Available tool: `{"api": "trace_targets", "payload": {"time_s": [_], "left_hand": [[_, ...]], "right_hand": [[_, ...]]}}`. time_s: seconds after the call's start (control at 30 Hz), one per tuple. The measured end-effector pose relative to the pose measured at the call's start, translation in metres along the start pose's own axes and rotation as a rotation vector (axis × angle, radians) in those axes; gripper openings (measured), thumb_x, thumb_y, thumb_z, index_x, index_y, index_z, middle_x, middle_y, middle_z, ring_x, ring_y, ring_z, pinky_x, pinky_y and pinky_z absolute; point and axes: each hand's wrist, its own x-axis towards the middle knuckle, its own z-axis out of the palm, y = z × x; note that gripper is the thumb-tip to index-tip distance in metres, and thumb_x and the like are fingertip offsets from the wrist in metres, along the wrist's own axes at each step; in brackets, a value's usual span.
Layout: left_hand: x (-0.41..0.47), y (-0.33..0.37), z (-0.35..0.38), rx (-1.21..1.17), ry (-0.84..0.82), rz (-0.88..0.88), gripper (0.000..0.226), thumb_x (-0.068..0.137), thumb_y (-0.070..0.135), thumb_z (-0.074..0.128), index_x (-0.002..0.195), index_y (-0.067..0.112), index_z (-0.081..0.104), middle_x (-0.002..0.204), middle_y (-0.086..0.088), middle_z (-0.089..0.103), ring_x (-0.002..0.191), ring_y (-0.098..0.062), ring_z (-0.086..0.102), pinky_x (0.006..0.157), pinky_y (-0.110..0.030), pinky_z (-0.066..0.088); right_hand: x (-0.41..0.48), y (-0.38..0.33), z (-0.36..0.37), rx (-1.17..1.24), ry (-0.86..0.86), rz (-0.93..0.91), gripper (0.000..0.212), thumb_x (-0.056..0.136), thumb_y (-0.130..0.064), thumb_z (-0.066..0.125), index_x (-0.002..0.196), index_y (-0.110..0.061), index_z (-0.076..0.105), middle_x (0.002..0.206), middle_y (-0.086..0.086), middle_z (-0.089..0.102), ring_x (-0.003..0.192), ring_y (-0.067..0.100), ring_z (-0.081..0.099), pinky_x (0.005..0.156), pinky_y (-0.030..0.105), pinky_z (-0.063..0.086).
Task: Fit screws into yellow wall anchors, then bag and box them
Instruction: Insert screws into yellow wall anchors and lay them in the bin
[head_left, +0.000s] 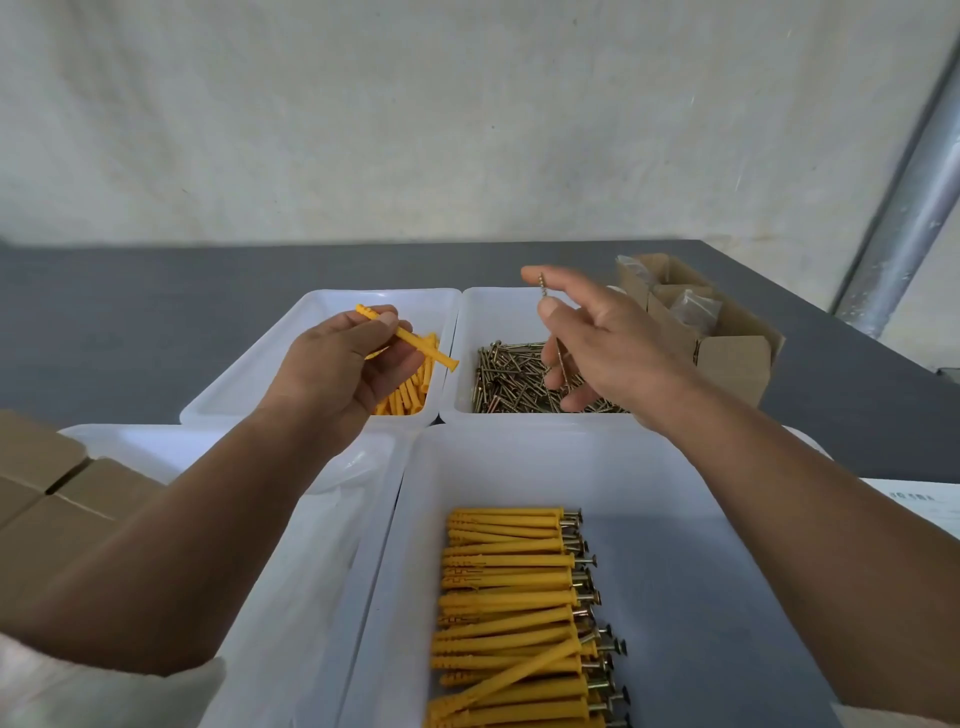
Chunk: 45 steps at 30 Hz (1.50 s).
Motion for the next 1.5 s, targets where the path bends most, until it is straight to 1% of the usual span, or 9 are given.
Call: {"api": "trace_targets", "payload": {"time_s": [0.2,0.33,0.47,0.7,0.9,1.13,1.27,1.4,1.5], "left_hand": [[0.000,-0.004,0.002,-0.056,0.008,-0.052,0.003,0.094,0.002,0.059,0.095,0.000,0.060,0.069,-0.008,0.072,0.067,-0.016,0.073,0.059,-0.025,0.058],[0.000,-0.004,0.002,-0.063,0.050,-0.056,0.006,0.094,0.001,0.059,0.099,-0.001,0.060,0.071,-0.010,0.073,0.069,-0.018,0.073,0.058,-0.026,0.058],[-0.002,-0.005,0.003,-0.054,0.044,-0.058,0.007,0.094,0.000,0.058,0.101,-0.002,0.059,0.070,-0.010,0.073,0.067,-0.017,0.073,0.058,-0.026,0.058],[-0.004,-0.006,0.005,0.012,-0.022,-0.053,0.010,0.095,0.002,0.057,0.104,-0.001,0.059,0.073,-0.010,0.072,0.068,-0.017,0.072,0.060,-0.026,0.058],[-0.007,-0.008,0.009,0.048,-0.061,-0.047,0.004,0.094,0.000,0.057,0.094,0.003,0.059,0.076,-0.010,0.072,0.069,-0.017,0.071,0.061,-0.027,0.058],[-0.014,-0.010,0.012,0.136,-0.194,-0.067,0.005,0.093,-0.001,0.057,0.092,0.004,0.059,0.086,-0.014,0.071,0.076,-0.021,0.072,0.064,-0.027,0.058],[-0.016,-0.011,0.013,0.211,-0.268,-0.080,0.004,0.088,0.000,0.061,0.090,0.004,0.061,0.086,-0.014,0.072,0.078,-0.022,0.073,0.066,-0.028,0.059],[-0.018,-0.010,0.012,0.253,-0.317,-0.092,0.015,0.071,0.010,0.070,0.084,0.006,0.063,0.084,-0.015,0.071,0.078,-0.022,0.072,0.066,-0.029,0.059],[-0.016,-0.009,0.011,0.281,-0.297,-0.075,0.002,0.083,0.006,0.066,0.082,0.005,0.064,0.082,-0.014,0.071,0.077,-0.022,0.072,0.066,-0.031,0.059]], "right_hand": [[-0.009,-0.009,0.006,-0.199,-0.194,-0.006,0.019,0.098,-0.032,0.055,0.110,-0.034,0.070,0.074,-0.001,0.065,0.056,0.009,0.065,0.049,0.024,0.052],[-0.014,-0.013,0.009,-0.234,-0.312,0.036,0.019,0.096,-0.032,0.057,0.109,-0.029,0.071,0.072,-0.003,0.065,0.056,0.010,0.064,0.047,0.021,0.050],[-0.015,-0.013,0.010,-0.260,-0.373,0.083,0.016,0.095,-0.032,0.058,0.105,-0.029,0.071,0.070,-0.002,0.065,0.056,0.010,0.065,0.047,0.023,0.051],[-0.015,-0.011,0.013,-0.269,-0.390,0.112,0.016,0.096,-0.030,0.058,0.106,-0.029,0.071,0.073,0.001,0.065,0.056,0.011,0.065,0.046,0.023,0.052],[-0.015,-0.011,0.014,-0.271,-0.385,0.124,0.017,0.097,-0.030,0.058,0.108,-0.025,0.069,0.075,0.002,0.066,0.055,0.010,0.066,0.048,0.025,0.053],[-0.016,-0.015,0.015,-0.265,-0.398,0.132,0.026,0.096,-0.044,0.055,0.108,-0.024,0.068,0.077,0.002,0.065,0.059,0.011,0.067,0.052,0.026,0.055],[-0.017,-0.017,0.016,-0.262,-0.401,0.126,0.018,0.097,-0.038,0.056,0.101,-0.026,0.068,0.081,0.004,0.064,0.060,0.011,0.066,0.053,0.026,0.055],[-0.018,-0.019,0.016,-0.291,-0.414,0.127,0.013,0.097,-0.032,0.058,0.094,-0.023,0.067,0.086,0.007,0.066,0.064,0.013,0.069,0.054,0.026,0.056],[-0.019,-0.021,0.016,-0.351,-0.450,0.132,0.012,0.095,-0.027,0.061,0.092,-0.018,0.068,0.089,0.007,0.068,0.069,0.016,0.072,0.058,0.029,0.060]]}}
